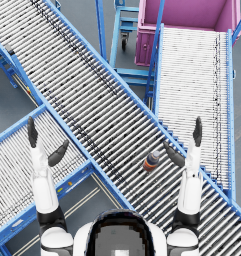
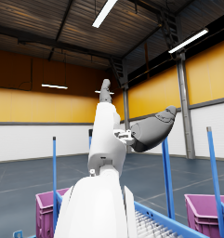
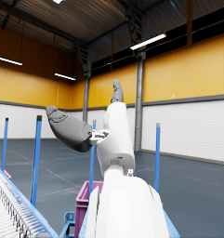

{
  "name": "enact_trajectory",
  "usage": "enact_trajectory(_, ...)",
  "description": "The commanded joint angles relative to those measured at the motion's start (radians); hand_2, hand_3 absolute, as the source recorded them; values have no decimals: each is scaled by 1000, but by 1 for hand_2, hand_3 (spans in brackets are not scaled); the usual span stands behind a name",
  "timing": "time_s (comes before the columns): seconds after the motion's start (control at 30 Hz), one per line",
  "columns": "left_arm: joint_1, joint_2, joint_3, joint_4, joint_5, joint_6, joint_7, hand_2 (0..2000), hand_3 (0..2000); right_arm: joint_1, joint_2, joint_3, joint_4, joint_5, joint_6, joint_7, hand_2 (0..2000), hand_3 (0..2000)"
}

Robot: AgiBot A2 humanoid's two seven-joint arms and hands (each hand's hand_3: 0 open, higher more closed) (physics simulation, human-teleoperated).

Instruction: Pick up the oil and place it on the left assembly line, put the cola on the right, and keep Sprite still

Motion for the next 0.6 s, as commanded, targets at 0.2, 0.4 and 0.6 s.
enact_trajectory(0.2, -1, 3, 9, -15, 0, 0, 0, 0, 0, -93, -11, 79, 1, 0, 0, 0, 0, 0)
enact_trajectory(0.4, -13, 10, 26, -8, 0, 0, 0, 0, 0, -158, 0, 242, -18, 0, 0, 0, 0, 0)
enact_trajectory(0.6, -33, 18, 54, 0, 0, 0, 0, 0, 0, -165, -9, 325, -159, 0, 0, 0, 0, 0)
